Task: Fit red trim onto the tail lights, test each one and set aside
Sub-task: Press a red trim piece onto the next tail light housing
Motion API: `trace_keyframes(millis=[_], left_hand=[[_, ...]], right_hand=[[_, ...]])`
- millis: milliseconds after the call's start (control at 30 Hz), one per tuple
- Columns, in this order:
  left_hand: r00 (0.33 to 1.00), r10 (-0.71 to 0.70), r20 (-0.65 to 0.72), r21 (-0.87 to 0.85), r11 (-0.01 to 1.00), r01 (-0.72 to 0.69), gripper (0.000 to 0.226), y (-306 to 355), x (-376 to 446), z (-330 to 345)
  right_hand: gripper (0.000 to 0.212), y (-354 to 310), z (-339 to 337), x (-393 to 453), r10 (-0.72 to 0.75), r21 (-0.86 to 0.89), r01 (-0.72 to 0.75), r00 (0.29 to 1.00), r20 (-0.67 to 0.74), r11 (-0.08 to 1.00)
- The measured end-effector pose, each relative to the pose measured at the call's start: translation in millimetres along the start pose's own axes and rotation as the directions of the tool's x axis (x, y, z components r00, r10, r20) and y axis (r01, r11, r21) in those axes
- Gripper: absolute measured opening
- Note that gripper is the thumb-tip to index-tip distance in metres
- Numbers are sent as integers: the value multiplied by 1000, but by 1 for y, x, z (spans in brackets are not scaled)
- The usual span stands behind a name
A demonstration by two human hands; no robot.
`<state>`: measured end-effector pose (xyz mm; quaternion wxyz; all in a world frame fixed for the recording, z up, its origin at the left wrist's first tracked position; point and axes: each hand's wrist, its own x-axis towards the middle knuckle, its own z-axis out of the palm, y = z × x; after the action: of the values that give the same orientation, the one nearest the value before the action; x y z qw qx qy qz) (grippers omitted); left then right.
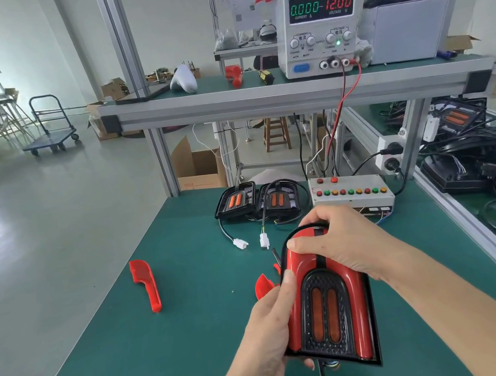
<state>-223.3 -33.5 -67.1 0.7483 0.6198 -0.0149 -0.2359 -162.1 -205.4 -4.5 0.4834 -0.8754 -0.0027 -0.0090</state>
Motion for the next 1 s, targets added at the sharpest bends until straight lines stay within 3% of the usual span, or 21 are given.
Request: trace_keyframes(millis=[400,700,833,1000], left_hand=[[997,-65,29,-68,995,66,60,3,-1,0],[998,-64,30,-44,997,65,56,-3,3,0],[994,-81,78,-65,994,86,67,6,5,4],[998,-62,-13,-76,995,61,70,9,10,8]], right_hand=[[37,5,0,0,32,92,-36,998,45,995],[28,6,1,-10,-30,130,28,999,15,991],[28,4,1,-12,-66,134,61,997,30,989],[30,3,6,-12,-95,86,90,994,47,992]])
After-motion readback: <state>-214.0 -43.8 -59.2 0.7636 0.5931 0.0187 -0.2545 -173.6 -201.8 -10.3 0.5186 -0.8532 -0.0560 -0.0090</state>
